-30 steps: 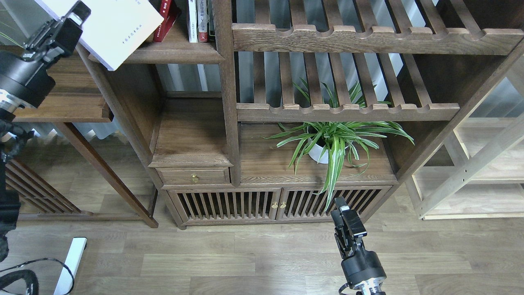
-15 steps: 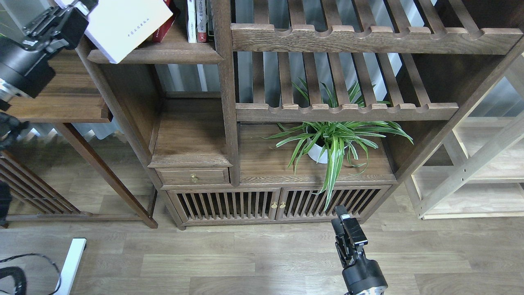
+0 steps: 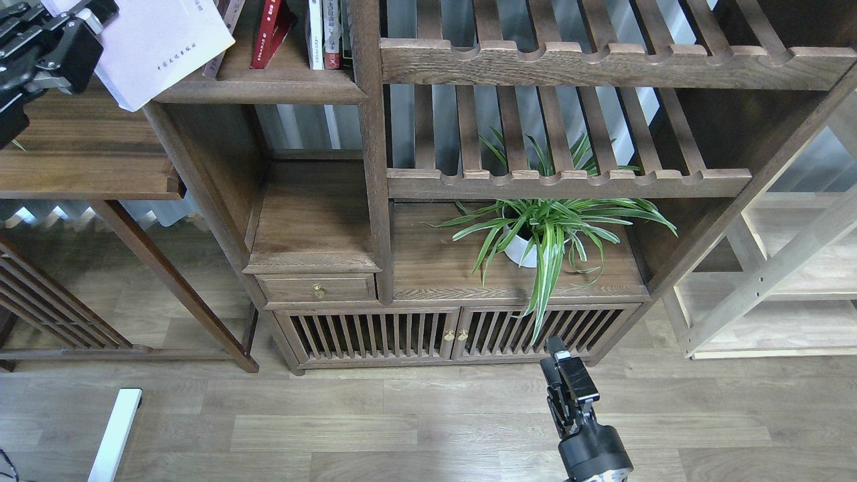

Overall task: Organize books on shelf
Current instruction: 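Push the white book onto the top shelf with the left gripper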

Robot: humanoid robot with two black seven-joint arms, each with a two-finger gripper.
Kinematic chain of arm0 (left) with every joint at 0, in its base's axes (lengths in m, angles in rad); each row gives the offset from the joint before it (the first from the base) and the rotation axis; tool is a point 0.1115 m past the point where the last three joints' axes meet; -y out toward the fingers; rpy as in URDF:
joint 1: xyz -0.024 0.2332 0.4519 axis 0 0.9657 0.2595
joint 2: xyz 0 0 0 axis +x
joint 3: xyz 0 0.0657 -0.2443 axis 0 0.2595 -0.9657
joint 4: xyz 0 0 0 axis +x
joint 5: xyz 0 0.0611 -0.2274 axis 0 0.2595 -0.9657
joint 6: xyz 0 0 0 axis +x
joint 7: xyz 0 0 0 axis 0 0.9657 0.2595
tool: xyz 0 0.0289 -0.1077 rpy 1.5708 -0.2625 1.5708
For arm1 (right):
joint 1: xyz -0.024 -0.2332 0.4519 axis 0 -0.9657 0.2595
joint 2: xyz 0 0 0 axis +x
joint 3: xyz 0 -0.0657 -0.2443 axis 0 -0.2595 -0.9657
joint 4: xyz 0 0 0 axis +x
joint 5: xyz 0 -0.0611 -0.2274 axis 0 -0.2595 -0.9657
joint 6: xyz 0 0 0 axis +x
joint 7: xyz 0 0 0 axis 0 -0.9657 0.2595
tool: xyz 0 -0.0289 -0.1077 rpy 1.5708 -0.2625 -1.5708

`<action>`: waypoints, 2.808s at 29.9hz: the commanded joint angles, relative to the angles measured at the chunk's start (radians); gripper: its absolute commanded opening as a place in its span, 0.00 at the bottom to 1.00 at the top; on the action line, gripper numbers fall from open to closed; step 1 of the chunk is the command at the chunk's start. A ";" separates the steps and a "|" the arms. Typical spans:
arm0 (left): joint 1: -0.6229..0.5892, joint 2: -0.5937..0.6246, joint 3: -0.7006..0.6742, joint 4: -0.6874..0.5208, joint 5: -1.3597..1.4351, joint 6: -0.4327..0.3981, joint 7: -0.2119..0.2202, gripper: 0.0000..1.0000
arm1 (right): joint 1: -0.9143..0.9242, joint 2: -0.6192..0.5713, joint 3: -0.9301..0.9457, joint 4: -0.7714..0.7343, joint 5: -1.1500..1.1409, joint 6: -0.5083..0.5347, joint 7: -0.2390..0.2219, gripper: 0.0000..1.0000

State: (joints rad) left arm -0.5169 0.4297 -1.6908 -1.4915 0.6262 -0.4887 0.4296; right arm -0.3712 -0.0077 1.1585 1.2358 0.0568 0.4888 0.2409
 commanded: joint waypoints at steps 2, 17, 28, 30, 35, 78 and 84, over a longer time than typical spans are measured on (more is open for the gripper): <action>-0.008 0.006 0.003 0.008 0.020 0.000 0.001 0.00 | 0.000 0.000 -0.005 0.002 0.000 0.000 0.000 0.67; -0.022 0.030 0.002 0.019 0.018 0.000 0.020 0.01 | -0.006 -0.005 -0.011 0.011 0.000 0.000 0.000 0.67; -0.009 0.066 -0.041 0.002 0.001 0.000 0.026 0.01 | -0.014 -0.008 -0.008 0.022 -0.002 0.000 0.000 0.67; -0.009 0.072 -0.046 0.002 -0.014 0.000 0.026 0.01 | -0.014 -0.008 -0.008 0.022 -0.002 0.000 0.000 0.67; -0.011 0.072 -0.038 0.026 -0.023 0.000 0.021 0.01 | -0.014 -0.005 -0.010 0.022 -0.002 0.000 0.000 0.67; -0.353 0.014 0.362 0.206 -0.016 0.314 0.021 0.02 | -0.020 -0.012 0.001 0.048 0.000 0.000 0.000 0.66; -0.342 0.021 0.375 0.182 -0.023 0.314 0.032 0.02 | -0.023 -0.012 0.003 0.048 0.000 0.000 0.000 0.66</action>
State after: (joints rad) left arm -0.8701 0.4422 -1.3177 -1.2898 0.6063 -0.1731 0.4588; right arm -0.3940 -0.0199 1.1596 1.2840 0.0566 0.4887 0.2408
